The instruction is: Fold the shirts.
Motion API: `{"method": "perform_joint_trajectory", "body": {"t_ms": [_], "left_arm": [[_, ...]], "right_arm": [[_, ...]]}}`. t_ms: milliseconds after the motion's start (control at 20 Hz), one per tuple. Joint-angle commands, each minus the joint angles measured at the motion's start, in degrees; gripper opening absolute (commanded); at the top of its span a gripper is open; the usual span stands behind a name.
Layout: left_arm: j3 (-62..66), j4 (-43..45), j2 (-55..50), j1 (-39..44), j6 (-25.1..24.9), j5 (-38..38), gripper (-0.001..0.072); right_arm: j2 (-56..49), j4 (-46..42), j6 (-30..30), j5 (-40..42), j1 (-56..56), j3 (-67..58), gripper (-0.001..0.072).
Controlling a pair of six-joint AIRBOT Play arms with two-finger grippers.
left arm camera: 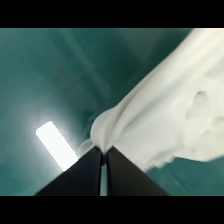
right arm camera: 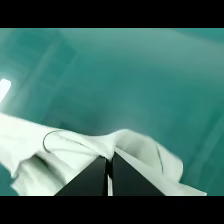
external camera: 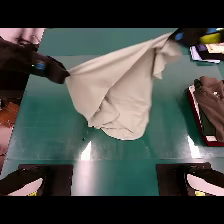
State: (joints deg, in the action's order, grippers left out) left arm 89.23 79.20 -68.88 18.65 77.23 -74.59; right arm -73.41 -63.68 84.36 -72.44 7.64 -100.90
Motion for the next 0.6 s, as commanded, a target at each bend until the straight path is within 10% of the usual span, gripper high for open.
{"method": "perform_joint_trajectory", "body": {"t_ms": [0,150,250,450,550], "left_arm": [[-3.3,6.1,-10.3,0.0,2.2,11.1,0.0029],[-2.1,7.8,-14.6,0.0,3.4,11.7,0.0098],[-1.6,9.1,-14.7,0.0,3.6,12.1,0.0493],[4.5,16.9,-14.2,0.0,4.3,5.1,0.049],[6.9,17.1,-12.6,-1.9,7.5,1.8,0.049]], "right_arm": [[-7.5,-0.4,0.1,6.0,0.3,5.8,0.0016],[-11.8,-0.4,0.1,8.5,0.3,6.6,0.0016],[-13.1,-0.4,0.1,9.2,0.3,6.6,0.0017],[-13.2,-0.5,0.1,9.2,0.2,5.7,0.0045],[-13.2,-0.4,0.1,7.8,-0.1,3.7,0.0423]]}}
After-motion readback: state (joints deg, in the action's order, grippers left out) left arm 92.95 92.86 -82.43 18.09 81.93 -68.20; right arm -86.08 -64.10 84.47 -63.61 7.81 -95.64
